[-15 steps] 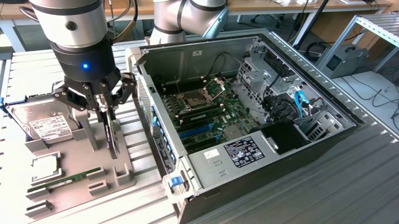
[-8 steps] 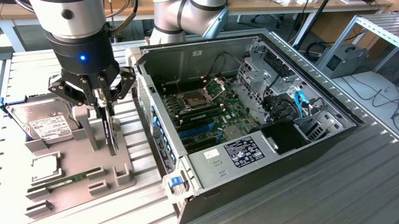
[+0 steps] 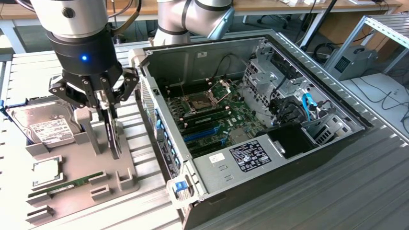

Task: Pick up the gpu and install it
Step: 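Pick up the gpu and move the gpu toward the slot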

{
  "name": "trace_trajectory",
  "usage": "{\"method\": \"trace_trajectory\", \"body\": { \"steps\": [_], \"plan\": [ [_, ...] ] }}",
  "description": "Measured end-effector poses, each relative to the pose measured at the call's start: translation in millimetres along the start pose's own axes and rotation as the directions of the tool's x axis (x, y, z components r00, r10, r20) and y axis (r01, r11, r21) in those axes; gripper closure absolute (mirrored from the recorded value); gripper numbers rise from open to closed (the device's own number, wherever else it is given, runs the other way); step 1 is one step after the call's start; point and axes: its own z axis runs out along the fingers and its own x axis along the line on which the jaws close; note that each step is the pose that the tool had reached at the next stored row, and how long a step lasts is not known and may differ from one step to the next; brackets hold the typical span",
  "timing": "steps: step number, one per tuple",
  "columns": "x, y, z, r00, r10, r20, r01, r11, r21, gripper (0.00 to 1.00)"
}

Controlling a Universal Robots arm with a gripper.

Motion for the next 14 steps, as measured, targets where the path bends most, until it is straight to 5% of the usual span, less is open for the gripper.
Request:
{"method": "trace_trajectory", "body": {
  "steps": [14],
  "plan": [
    [-0.1,0.0,-3.2,1.0000,0.000,0.0001,0.000,1.0000,-0.0001,0.73]
  ]
}}
